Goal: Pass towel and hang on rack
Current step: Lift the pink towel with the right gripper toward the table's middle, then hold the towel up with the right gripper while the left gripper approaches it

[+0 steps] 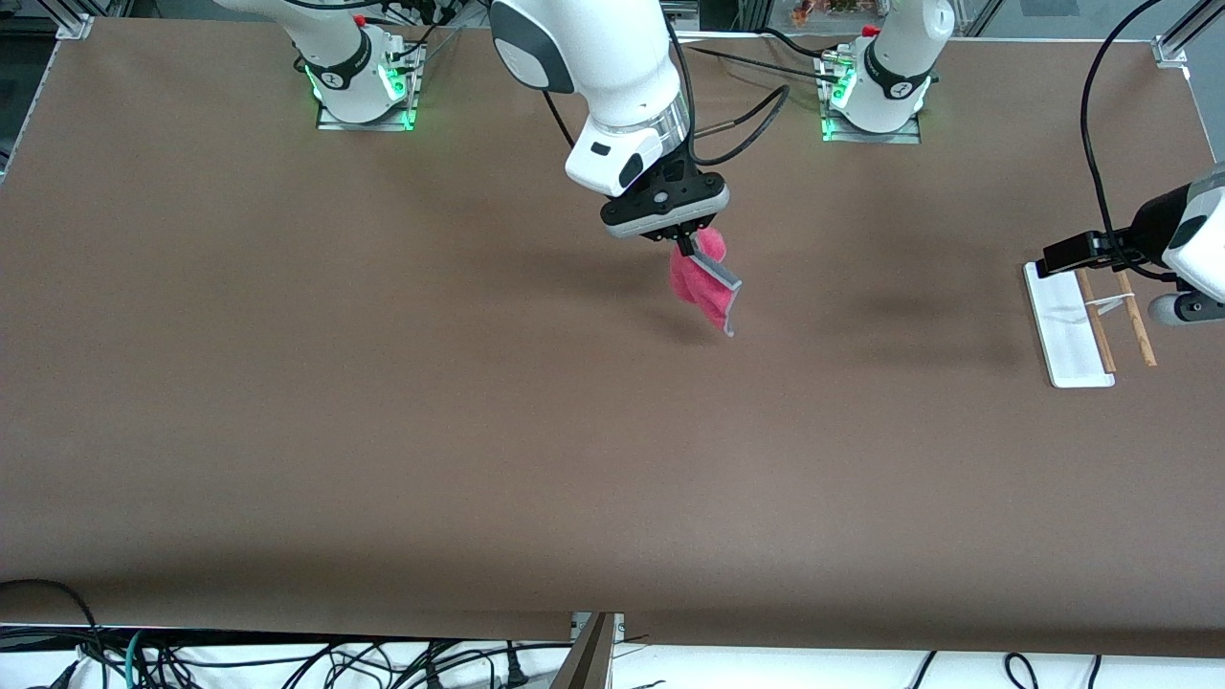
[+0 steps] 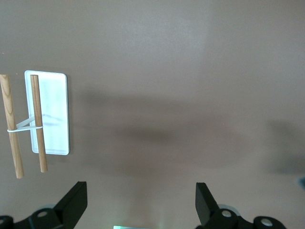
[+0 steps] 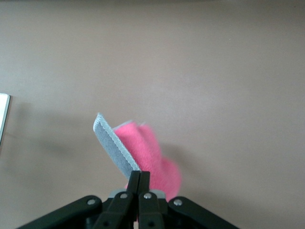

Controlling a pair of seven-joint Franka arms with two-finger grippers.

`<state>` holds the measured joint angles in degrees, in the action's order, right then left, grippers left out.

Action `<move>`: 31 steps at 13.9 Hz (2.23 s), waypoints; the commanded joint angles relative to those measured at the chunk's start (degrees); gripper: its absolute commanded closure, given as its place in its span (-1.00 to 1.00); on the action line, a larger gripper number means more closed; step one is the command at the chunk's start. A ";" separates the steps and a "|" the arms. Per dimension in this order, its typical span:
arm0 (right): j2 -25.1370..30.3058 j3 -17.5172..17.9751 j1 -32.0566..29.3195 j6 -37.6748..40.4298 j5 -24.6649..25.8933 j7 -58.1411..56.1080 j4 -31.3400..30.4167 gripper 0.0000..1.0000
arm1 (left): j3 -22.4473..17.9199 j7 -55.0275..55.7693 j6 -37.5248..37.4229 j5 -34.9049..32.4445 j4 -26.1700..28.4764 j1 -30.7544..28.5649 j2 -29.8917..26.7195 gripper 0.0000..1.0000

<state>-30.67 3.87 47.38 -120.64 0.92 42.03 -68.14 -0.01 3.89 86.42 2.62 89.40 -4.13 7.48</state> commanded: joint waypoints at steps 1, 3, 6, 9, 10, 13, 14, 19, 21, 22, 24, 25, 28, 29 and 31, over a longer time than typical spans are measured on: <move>-1.76 -0.53 2.10 -0.21 0.48 0.42 1.95 1.00 | -0.17 -1.43 -1.78 0.90 -2.39 0.00 1.05 -1.00; -1.84 -0.53 2.45 -0.13 0.49 0.42 1.87 1.00 | -0.25 -1.60 -0.56 0.29 -1.77 0.08 1.14 -1.00; -1.93 -0.53 2.81 -0.21 0.49 0.51 1.87 1.00 | 0.19 -1.69 2.16 1.42 0.32 0.17 3.41 -1.00; -2.46 -0.53 3.24 -0.39 0.57 0.59 1.87 1.00 | 0.27 -8.93 2.26 7.46 2.79 -0.17 3.95 -1.00; -2.72 -0.53 3.42 -0.56 0.57 0.60 1.87 1.00 | 0.27 -13.07 2.52 10.36 3.32 -0.61 4.82 -1.00; -2.81 -0.53 3.51 -0.92 0.66 0.51 1.87 1.00 | 0.27 -17.75 9.69 20.11 11.54 -0.09 3.35 -1.00; -2.81 -0.53 3.51 -1.00 0.66 0.51 1.87 1.00 | 0.62 -21.69 16.43 23.54 18.03 0.08 1.07 -1.00; -2.90 -0.53 3.68 -0.83 0.57 0.51 1.78 1.00 | 11.14 -39.73 39.59 36.83 39.17 0.09 -6.76 -1.00; -2.81 -0.53 3.60 -0.92 0.57 0.42 1.87 1.00 | 16.51 -44.29 44.25 36.85 41.72 0.09 -8.17 -1.00; -2.81 -0.53 3.60 -0.92 0.57 0.42 1.87 1.00 | 18.62 -47.71 45.40 36.93 42.69 0.09 -8.18 -1.00; -2.81 -0.62 3.60 -0.92 0.57 0.33 1.87 1.00 | 21.79 -60.23 50.05 37.02 44.45 0.09 -6.96 -1.00; -2.81 -0.62 3.60 -0.92 0.57 0.42 1.87 1.00 | 22.68 -67.45 51.64 37.46 45.50 0.09 -5.99 -1.00; -2.81 -0.62 3.60 -1.00 0.57 0.24 1.87 1.00 | 27.32 -80.14 55.41 42.89 48.41 0.09 -4.75 -1.00; -2.81 -0.62 3.60 -1.00 0.57 0.16 1.87 1.00 | 29.69 -80.96 57.09 43.69 48.67 0.09 -4.66 -1.00; -2.81 -0.62 3.51 -1.00 0.57 0.16 1.87 1.00 | 32.34 -80.88 60.60 44.22 48.50 0.09 -4.49 -1.00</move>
<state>-32.73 3.67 50.39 -121.85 0.92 42.03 -68.08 29.73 -74.09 144.00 44.79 137.65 -3.72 3.52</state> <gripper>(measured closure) 0.987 0.000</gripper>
